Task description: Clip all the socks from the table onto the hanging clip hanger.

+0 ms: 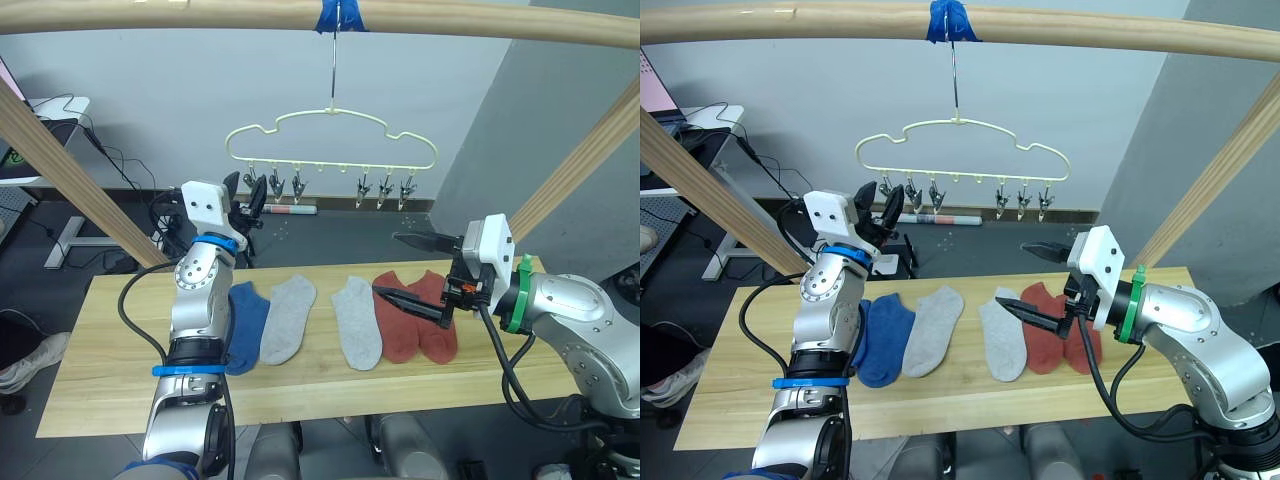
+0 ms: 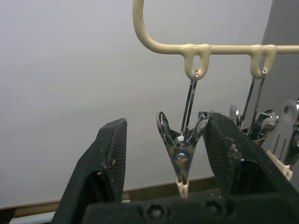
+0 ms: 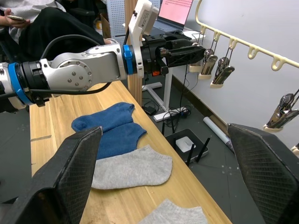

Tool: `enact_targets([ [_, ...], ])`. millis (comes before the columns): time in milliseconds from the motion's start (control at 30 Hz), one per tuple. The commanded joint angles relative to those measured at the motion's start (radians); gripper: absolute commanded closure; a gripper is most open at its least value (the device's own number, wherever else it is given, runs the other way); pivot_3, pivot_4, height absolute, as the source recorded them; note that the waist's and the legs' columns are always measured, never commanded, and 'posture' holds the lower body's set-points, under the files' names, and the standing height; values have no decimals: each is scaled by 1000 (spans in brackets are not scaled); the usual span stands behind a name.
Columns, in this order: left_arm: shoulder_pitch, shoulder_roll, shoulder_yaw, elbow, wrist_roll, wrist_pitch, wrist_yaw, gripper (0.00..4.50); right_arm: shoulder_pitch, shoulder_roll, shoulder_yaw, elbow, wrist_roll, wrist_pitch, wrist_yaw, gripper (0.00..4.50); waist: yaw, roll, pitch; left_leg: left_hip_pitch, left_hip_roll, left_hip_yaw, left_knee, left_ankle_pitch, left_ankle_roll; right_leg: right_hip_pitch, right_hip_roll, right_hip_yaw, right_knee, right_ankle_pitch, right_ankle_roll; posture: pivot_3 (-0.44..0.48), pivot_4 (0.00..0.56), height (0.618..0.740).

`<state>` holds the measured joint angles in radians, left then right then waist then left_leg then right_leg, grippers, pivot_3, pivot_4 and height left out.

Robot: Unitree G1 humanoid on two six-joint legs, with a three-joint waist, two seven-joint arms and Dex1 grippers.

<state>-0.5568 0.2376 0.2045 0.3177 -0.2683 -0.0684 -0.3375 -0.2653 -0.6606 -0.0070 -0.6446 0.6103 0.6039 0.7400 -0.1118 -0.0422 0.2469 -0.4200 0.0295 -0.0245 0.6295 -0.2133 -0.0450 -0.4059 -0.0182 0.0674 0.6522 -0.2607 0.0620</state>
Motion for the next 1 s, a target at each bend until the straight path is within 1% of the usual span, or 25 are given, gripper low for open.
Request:
enact_targets([
  [33, -17, 9, -2, -46, 6, -6, 8, 1969, -5, -4, -12, -16, 6, -14, 3, 0, 0, 0, 0, 0, 0, 0, 0, 0, 0, 0, 0, 0, 0, 0, 0, -204, 250, 740],
  [367, -26, 5, -4, -51, 0, -8, 8, 1969, -8, -4, -11, -11, 4, -18, 6, 0, 0, 0, 0, 0, 0, 0, 0, 0, 0, 0, 0, 0, 0, 2, -3, -204, 247, 740],
  [467, -23, 2, -4, -52, -6, -6, 2, 2526, -7, -4, -11, -12, 5, -17, 6, 0, 0, 0, 0, 0, 0, 0, 0, 0, 0, 0, 0, 0, 0, 2, -3, -205, 245, 740],
  [600, -21, -3, -6, -58, -11, -5, -6, 3714, -6, -5, -11, -13, 7, -14, 5, 0, 0, 0, 0, 0, 0, 0, 0, 0, 0, 0, 0, 0, 0, 2, -3, -203, 245, 740],
  [633, -22, -3, -7, -61, -11, -4, -6, 3870, -6, -5, -12, -13, 7, -14, 5, 0, 0, 0, 0, 0, 0, 0, 0, 0, 0, 0, 0, 0, 0, 2, -3, -203, 245, 740],
  [800, -21, 7, -9, -83, 1, -7, -5, 4452, 12, -6, 5, 13, -28, -27, 1, 0, 0, 0, 0, 0, 0, 0, 0, 0, 0, 0, 0, 0, 1, 2, -3, -195, 247, 740],
  [900, -17, 19, -8, -110, 3, 6, -4, 4465, 72, -18, 42, 59, -121, -56, -20, 0, 2, 0, 0, 0, 0, 0, 0, 0, 0, 0, 0, 0, 2, 1, -2, -183, 252, 740],
  [1000, 6, 30, -15, -146, 10, 24, -6, 4465, 135, 12, 64, 149, -226, -57, -116, 0, 4, 0, 0, 0, 0, 0, 1, 0, 0, 0, 0, 0, 2, 1, -3, -183, 246, 740],
])
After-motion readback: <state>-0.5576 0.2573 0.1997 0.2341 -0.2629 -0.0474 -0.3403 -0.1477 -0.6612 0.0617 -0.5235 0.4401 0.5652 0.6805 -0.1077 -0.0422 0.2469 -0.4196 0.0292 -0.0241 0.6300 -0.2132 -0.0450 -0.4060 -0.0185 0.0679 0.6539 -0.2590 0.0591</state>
